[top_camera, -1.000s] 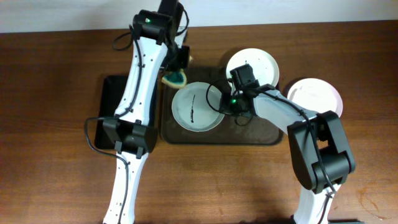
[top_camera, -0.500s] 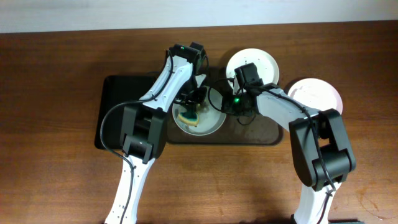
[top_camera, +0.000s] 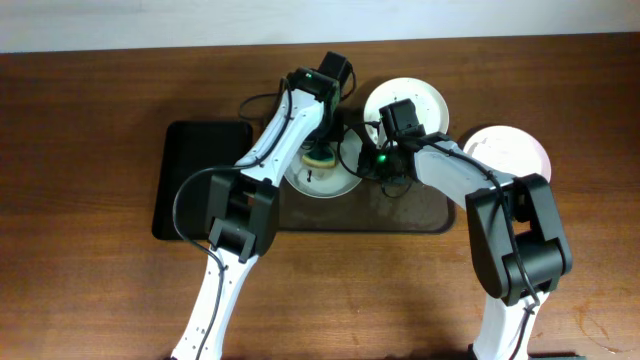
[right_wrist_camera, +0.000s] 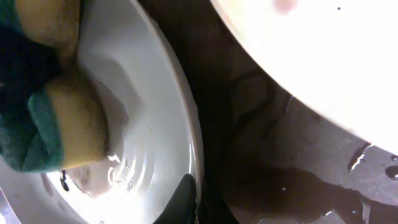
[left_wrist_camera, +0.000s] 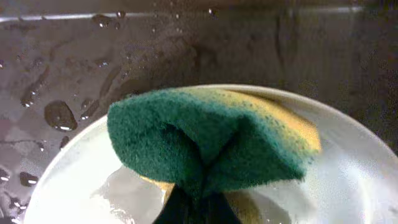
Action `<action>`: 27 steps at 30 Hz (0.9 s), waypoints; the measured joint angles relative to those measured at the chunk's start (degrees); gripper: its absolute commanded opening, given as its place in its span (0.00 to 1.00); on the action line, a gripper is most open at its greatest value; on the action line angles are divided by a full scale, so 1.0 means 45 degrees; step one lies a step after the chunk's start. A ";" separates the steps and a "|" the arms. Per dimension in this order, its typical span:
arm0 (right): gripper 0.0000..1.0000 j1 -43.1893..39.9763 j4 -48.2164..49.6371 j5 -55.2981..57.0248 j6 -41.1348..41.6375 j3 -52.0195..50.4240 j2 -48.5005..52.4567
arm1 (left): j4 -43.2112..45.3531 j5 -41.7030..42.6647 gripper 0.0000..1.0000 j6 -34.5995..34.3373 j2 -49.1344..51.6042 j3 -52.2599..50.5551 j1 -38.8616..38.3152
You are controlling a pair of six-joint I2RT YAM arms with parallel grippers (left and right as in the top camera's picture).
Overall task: Clean dirty plates on tray and stack at the side
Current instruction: 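Scrub the pale green plate with the sponge in the left gripper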
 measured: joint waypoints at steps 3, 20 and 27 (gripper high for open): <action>0.07 -0.0015 0.0024 -0.0277 -0.0670 0.0000 0.0005 | -0.2463 0.1977 0.00 0.2215 0.0321 0.1452 0.0505; 0.04 -0.0306 -0.1739 0.0831 -0.0709 0.2157 0.1112 | -0.5503 0.0801 0.00 -0.0083 0.0010 0.6543 0.1588; 0.04 -0.0272 -0.2118 0.1234 0.0719 0.2263 0.1088 | -0.3026 0.0952 0.00 -0.0539 -0.0015 0.1792 0.0568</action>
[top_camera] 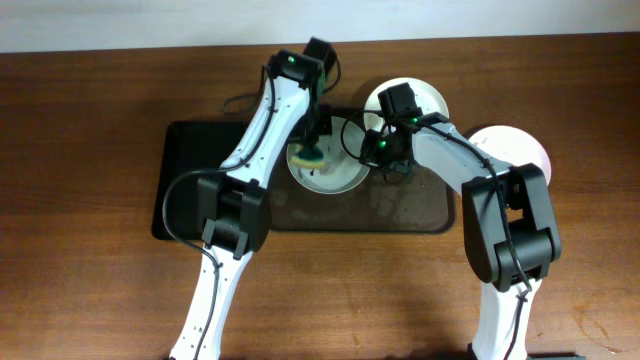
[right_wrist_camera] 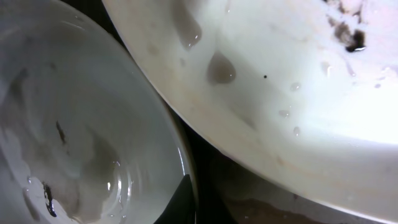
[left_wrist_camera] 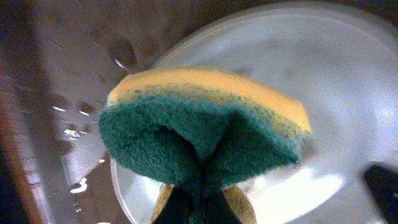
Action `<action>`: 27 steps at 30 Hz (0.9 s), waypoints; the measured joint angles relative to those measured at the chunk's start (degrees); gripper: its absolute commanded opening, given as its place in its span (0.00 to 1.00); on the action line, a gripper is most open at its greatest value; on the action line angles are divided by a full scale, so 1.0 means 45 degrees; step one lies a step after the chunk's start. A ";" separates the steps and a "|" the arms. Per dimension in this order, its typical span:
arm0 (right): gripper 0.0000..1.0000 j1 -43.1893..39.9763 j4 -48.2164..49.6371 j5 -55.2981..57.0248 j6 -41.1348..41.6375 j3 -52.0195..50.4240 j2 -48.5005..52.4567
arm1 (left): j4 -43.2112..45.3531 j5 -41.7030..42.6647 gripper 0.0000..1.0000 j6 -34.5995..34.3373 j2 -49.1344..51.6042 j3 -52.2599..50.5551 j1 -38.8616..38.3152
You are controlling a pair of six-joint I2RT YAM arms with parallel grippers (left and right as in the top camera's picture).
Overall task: Clean dirty plates on tray and stack at the side
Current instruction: 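Scrub the pale green plate with the sponge in the left gripper, then lift the plate with the right gripper and stack it on the cleaned plate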
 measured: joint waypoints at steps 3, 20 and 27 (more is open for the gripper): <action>0.04 0.0000 0.0000 0.0044 -0.0049 0.0000 -0.0005 | 0.1583 0.0826 0.00 0.0408 -0.0219 -0.2399 0.0034; 0.04 -0.0019 0.0121 0.0568 -0.0330 0.0000 -0.0073 | 0.4663 -0.3201 0.00 -0.1137 -0.0928 -0.3983 -0.0641; 0.04 0.0058 -0.0136 -0.0010 -0.0962 0.0000 -0.0073 | 0.2934 -0.1894 0.00 0.0534 -0.1350 -0.3128 0.0505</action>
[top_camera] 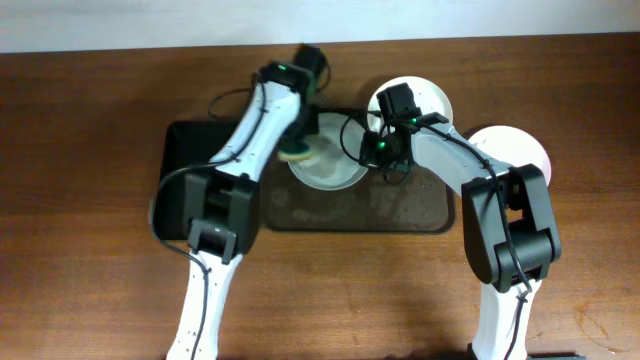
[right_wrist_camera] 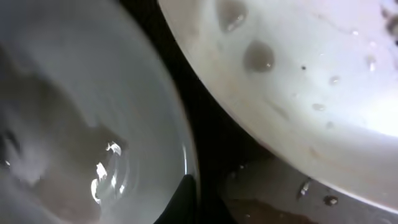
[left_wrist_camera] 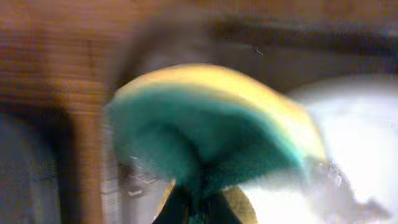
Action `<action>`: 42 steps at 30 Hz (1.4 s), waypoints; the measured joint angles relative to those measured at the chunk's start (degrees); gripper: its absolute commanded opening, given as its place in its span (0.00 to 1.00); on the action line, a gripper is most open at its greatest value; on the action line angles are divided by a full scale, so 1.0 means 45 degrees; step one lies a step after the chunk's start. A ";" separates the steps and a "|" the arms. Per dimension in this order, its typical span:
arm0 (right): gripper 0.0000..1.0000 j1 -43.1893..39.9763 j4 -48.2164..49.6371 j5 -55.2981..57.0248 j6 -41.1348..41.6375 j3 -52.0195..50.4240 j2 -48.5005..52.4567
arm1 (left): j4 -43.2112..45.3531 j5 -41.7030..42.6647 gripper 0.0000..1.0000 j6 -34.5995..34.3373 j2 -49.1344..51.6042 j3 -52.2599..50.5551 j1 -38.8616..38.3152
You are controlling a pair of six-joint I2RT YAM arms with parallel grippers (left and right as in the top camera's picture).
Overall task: Clean dirty plates on tray and stack at the side
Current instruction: 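Lift the plate with the right gripper and stack it on the cleaned plate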
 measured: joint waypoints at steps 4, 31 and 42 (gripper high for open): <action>0.04 -0.0097 -0.1292 -0.1263 -0.1617 0.0073 0.0000 | -0.1321 0.0151 0.00 0.1268 -0.1768 0.1831 0.0787; 0.04 0.5149 -0.5280 1.5183 -0.1977 0.0141 -0.5722 | -0.1865 0.1685 0.00 0.1885 -0.1919 0.1928 0.1044; 0.04 -0.8976 -0.4658 0.3497 -0.2681 0.0141 -0.4333 | -0.1899 0.1685 0.00 0.1885 -0.1919 0.1928 0.1044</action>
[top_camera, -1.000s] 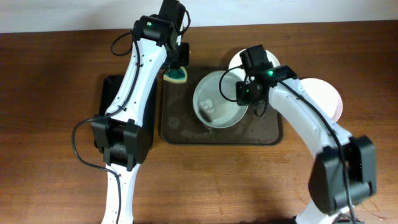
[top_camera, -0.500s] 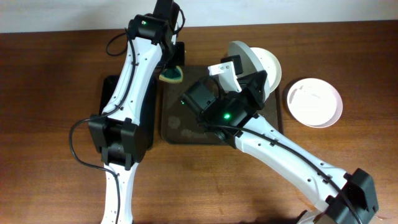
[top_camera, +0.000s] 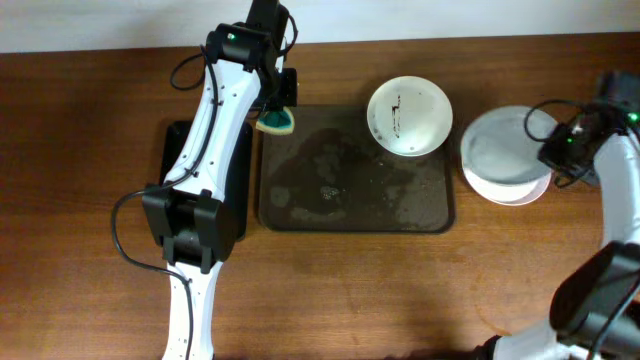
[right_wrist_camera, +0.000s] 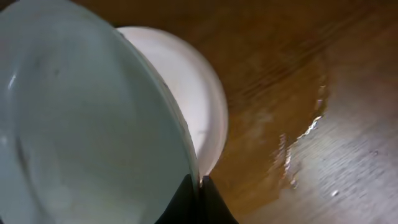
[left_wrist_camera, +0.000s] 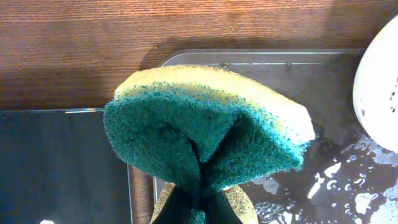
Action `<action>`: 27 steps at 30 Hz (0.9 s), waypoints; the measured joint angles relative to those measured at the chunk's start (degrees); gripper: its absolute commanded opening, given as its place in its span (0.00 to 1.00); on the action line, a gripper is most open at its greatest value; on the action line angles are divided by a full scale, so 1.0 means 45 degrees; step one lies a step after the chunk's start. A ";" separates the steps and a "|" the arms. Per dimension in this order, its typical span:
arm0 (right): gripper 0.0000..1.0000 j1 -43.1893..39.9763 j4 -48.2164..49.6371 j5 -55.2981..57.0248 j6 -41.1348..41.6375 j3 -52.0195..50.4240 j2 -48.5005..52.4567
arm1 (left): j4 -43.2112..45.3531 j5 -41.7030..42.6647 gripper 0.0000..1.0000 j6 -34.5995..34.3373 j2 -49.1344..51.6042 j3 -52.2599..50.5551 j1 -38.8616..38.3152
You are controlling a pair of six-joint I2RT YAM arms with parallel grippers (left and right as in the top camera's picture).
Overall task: Clean dirty plates on tray and stack at the side
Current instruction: 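Lift the plate with the right gripper and stack it on the cleaned plate, then drag the last white plate to the tray center with the right gripper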
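Over the far left corner of the wet brown tray (top_camera: pixel 355 205), my left gripper (top_camera: pixel 276 112) is shut on a folded green and yellow sponge (left_wrist_camera: pixel 205 134). A dirty white plate (top_camera: pixel 409 116) with dark smears lies at the tray's far right. My right gripper (top_camera: pixel 556 150) is off the tray at the right. It is shut on the rim of a washed white plate (top_camera: pixel 503 150), seen close up as the held plate (right_wrist_camera: pixel 93 124). That plate hangs just over a white plate (right_wrist_camera: pixel 202 93) lying on the table; I cannot tell whether they touch.
A black mat (top_camera: pixel 183 190) lies left of the tray, under my left arm. Water glistens on the tray bottom (left_wrist_camera: pixel 348 180) and on the wooden table (right_wrist_camera: pixel 298 143) beside the right-hand plates.
My right gripper has carried the washed plate off the tray to above the white plate at the right. My left gripper, with the sponge, has moved from that plate to the tray's far left corner.
The sponge in my left gripper lay on a plate in the tray while my right gripper held that plate's rim. It then sat over the plate's left part, then at its left edge. Now the plate is at the right side.
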 measured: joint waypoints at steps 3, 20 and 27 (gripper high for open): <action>0.47 -0.0374 0.0680 -0.0102 -0.0019 0.0000 0.1370 | 0.0053 0.0000 0.00 0.0000 0.0000 0.0000 0.0000; 0.40 0.6562 0.3371 0.0053 0.4561 0.0209 0.3570 | 0.0136 0.0000 0.00 0.0000 0.0000 0.0000 0.0000; 0.34 0.7533 0.0874 -0.1341 0.3317 0.0330 0.4167 | 0.0107 0.0000 0.00 0.0005 0.0000 0.0000 0.0000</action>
